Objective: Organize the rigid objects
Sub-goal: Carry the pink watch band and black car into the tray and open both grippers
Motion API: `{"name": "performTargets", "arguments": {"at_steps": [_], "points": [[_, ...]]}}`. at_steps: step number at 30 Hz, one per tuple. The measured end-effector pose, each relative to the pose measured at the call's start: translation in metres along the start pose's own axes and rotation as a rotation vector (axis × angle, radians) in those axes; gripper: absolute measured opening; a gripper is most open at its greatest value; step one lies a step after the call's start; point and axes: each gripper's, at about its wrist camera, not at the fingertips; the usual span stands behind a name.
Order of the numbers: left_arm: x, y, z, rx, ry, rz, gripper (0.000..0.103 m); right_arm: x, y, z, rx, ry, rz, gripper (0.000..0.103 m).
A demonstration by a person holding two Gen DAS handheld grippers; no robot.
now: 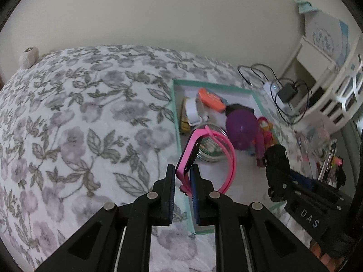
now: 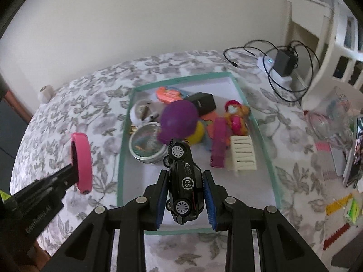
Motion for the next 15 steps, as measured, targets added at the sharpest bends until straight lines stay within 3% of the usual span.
{"name": "performTargets", "arguments": {"at_steps": [15], "points": [[0.036, 0.007, 0.029, -0.09, -0.008, 0.15, 0.014, 0.009, 0.003, 0.018, -0.033, 0.07, -0.004, 0.032]]}}
Point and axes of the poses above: each gripper's, at about its wrist camera, not at the fingertips, and z roughly the way its jaws point, x to its right, y to its underside, and after that the axes turned 10 degrees about z, right-handed
